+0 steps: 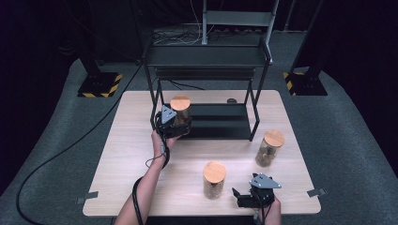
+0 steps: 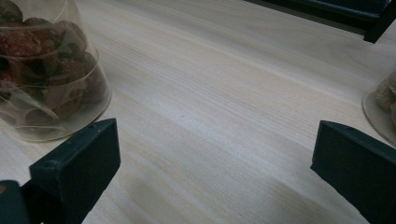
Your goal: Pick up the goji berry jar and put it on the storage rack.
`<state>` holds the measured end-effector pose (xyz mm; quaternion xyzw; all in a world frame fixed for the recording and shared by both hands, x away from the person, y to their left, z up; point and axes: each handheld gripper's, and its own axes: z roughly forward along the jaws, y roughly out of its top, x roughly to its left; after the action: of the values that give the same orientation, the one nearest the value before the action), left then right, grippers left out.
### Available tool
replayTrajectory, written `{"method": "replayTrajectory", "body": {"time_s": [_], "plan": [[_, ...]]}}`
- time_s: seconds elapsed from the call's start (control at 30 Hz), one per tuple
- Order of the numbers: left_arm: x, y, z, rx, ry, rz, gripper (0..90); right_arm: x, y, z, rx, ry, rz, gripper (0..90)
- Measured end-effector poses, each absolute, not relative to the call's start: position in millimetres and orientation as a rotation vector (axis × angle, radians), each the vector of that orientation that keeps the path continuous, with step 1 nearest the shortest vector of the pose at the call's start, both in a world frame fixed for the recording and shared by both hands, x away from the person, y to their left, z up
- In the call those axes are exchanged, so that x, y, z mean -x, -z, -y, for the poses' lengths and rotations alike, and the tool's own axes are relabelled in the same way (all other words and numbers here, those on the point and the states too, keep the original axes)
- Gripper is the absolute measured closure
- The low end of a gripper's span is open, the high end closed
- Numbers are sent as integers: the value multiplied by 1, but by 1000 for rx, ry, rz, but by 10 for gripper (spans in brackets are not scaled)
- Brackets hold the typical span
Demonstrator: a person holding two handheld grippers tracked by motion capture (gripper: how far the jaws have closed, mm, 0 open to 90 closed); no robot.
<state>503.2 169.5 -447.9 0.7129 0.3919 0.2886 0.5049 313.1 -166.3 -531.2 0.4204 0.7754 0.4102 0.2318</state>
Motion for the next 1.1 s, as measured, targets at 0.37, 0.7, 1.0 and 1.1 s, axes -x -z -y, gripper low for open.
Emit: {"method": "replayTrajectory", "body": {"time_s": [0.37, 0.7, 1.0, 1.1], "plan": [[-509, 454, -166, -1730, -701, -960, 246, -313, 531, 166, -1157, -1127, -2128, 1], [-514, 461, -163, -1741, -690, -973, 245, -313, 531, 167, -1157, -1129, -2126, 1], [-519, 467, -161, -1750, -689, -987, 245, -313, 531, 167, -1156, -1130, -2127, 1], [-521, 469, -159, -1744, -686, -996, 246, -313, 531, 167, -1156, -1130, -2127, 1]]}}
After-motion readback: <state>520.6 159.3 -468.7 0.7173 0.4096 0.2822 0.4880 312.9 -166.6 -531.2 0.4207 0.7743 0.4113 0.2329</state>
